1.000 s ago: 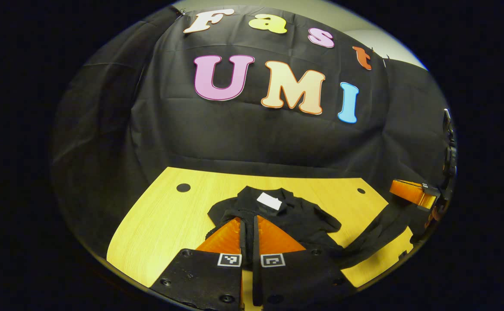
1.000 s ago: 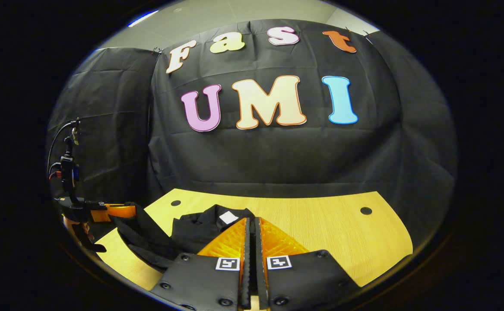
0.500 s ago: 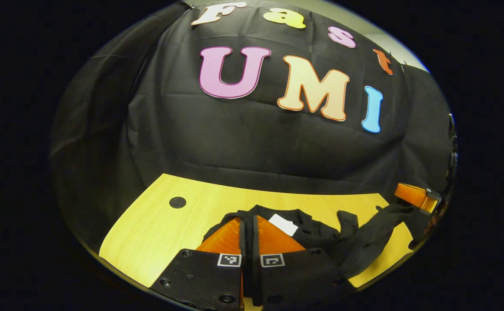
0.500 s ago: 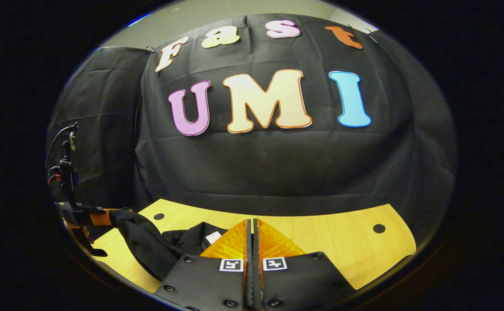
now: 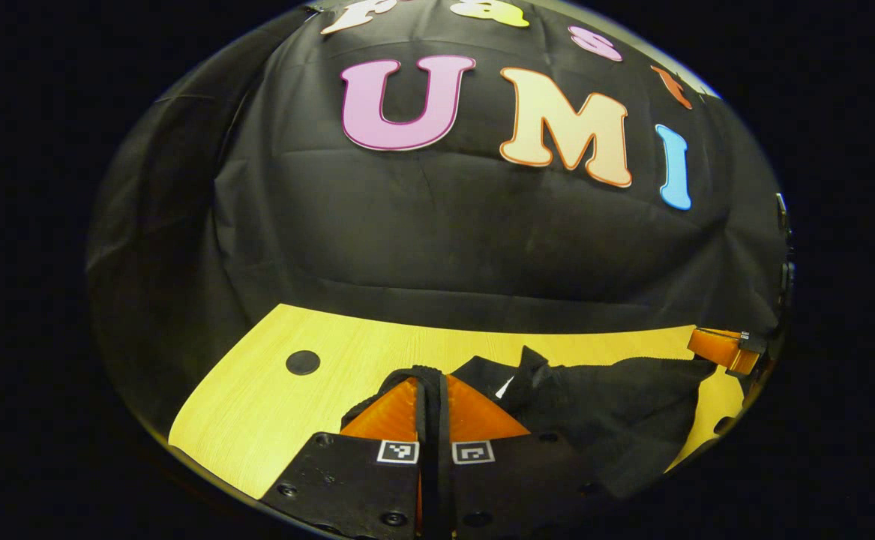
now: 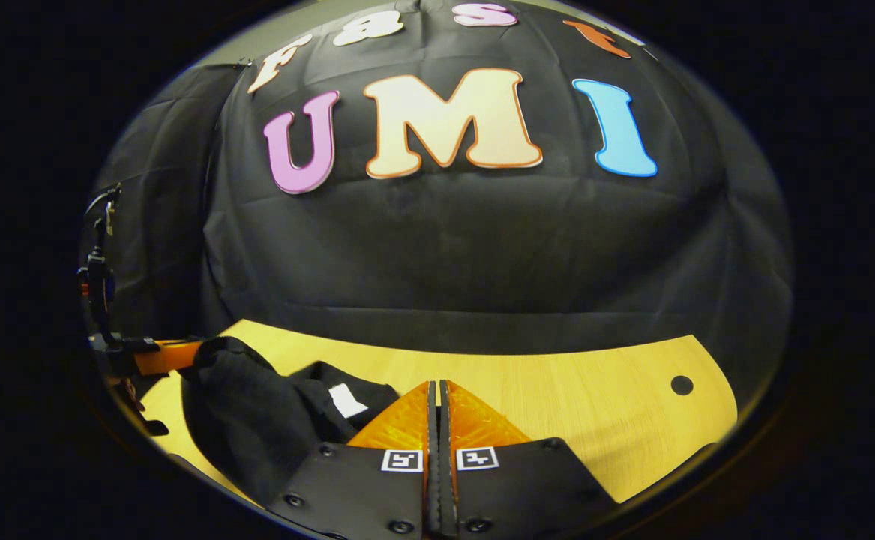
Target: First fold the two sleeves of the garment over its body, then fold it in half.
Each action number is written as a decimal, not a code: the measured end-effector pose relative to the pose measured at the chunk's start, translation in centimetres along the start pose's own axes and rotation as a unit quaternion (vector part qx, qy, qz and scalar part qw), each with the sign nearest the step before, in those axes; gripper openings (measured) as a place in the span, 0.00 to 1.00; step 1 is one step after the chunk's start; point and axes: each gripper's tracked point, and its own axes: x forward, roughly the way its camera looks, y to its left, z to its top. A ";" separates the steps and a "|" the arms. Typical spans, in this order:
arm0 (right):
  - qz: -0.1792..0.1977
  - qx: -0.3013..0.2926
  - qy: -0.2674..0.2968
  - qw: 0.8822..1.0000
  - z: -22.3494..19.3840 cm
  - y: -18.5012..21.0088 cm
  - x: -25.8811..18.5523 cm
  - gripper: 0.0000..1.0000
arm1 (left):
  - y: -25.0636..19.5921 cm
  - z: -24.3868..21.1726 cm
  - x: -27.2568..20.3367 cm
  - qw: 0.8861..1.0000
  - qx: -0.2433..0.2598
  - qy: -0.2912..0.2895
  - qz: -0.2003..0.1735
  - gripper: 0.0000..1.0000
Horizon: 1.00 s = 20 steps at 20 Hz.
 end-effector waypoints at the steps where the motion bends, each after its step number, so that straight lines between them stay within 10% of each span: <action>1: -0.006 0.001 0.009 1.000 -0.6 -0.3 0.5 0.02 | -0.2 0.0 0.5 1.000 -0.004 -0.004 -0.001 0.01; 5: -0.017 -0.005 0.028 0.999 -1.8 -1.5 1.0 0.12 | 0.3 0.6 1.3 1.000 0.014 -0.019 0.013 0.14; 7: -0.008 0.000 0.033 0.999 -1.7 -1.5 0.6 0.58 | 0.2 0.6 1.3 0.999 0.028 -0.013 0.010 0.35; 11: -0.003 -0.001 0.019 1.000 -0.2 -1.5 -1.1 1.00 | -0.1 1.2 0.6 0.999 0.028 -0.015 0.019 0.95; 20: 0.008 -0.033 -0.087 0.996 8.1 -0.2 -14.1 1.00 | -1.2 13.4 -10.0 0.983 0.057 -0.171 0.039 0.92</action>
